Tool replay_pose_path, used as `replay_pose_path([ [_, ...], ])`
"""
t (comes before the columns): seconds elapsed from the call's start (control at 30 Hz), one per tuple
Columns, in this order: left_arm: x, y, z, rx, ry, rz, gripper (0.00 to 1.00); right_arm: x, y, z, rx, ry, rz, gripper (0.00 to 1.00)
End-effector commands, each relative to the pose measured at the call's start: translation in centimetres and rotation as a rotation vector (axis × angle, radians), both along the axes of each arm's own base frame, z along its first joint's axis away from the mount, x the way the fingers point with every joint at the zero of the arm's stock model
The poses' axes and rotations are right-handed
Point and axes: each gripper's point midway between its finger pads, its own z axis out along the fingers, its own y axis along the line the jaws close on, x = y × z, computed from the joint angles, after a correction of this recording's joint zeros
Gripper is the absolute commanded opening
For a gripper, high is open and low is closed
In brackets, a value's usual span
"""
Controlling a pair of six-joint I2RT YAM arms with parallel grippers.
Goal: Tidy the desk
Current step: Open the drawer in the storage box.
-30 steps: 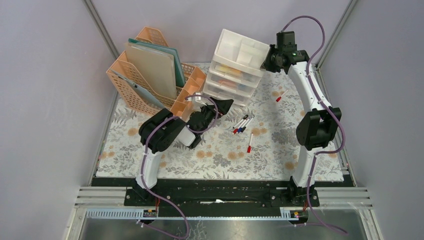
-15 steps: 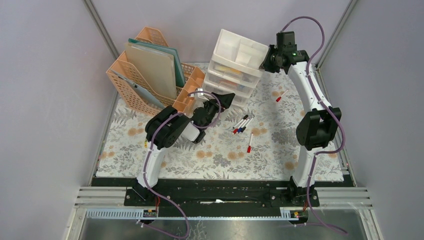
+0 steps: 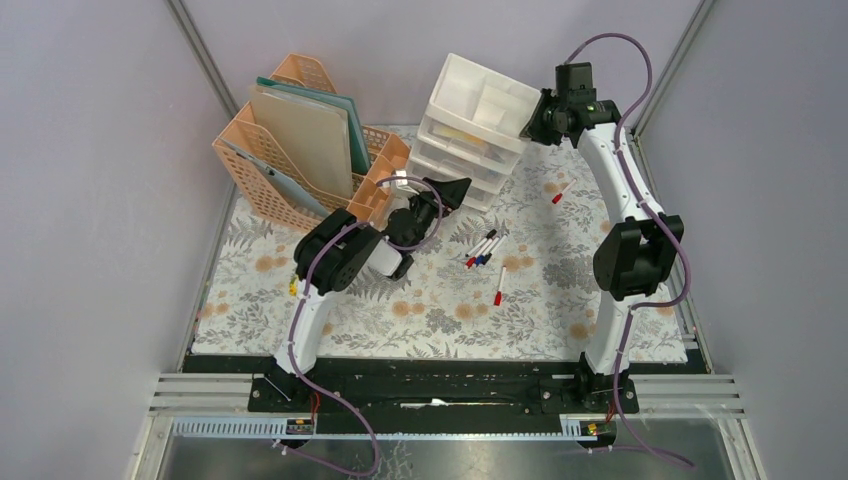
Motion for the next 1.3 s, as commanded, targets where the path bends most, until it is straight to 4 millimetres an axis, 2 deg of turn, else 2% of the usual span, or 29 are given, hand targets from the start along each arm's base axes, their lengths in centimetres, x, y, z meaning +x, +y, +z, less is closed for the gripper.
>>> replay_pose_path([
  [0.0, -0.1, 0.8, 7.4, -0.104, -0.215, 0.001, 0.9, -1.2, 2.2, 10.8, 0.159, -0.24, 0.065, 0.0],
  [0.3, -2.0, 1.9, 11.6, -0.15, -0.258, -0.032, 0.78, 0.6, -0.2, 10.2, 0.032, -0.289, -0.007, 0.0],
  [0.5, -3.2, 2.2, 13.4, -0.168, -0.279, -0.063, 0.75, 1.5, -1.6, 9.5, -0.035, -0.31, -0.056, 0.0],
  [0.7, -4.2, 2.6, 13.8, -0.167, -0.278, -0.077, 0.74, 2.6, -3.7, 9.1, -0.13, -0.361, -0.135, 0.0],
  [0.93, -4.7, 2.4, 13.0, -0.177, -0.244, -0.113, 0.73, 3.2, -4.5, 7.8, -0.168, -0.382, -0.172, 0.0],
  [1.07, -4.8, 2.4, 12.3, -0.185, -0.219, -0.12, 0.73, 3.1, -4.1, 7.1, -0.156, -0.396, -0.175, 0.0],
  [1.27, -4.8, 2.0, 12.3, -0.224, -0.194, -0.151, 0.73, 2.3, -1.2, 5.7, -0.18, -0.454, -0.168, 0.0],
])
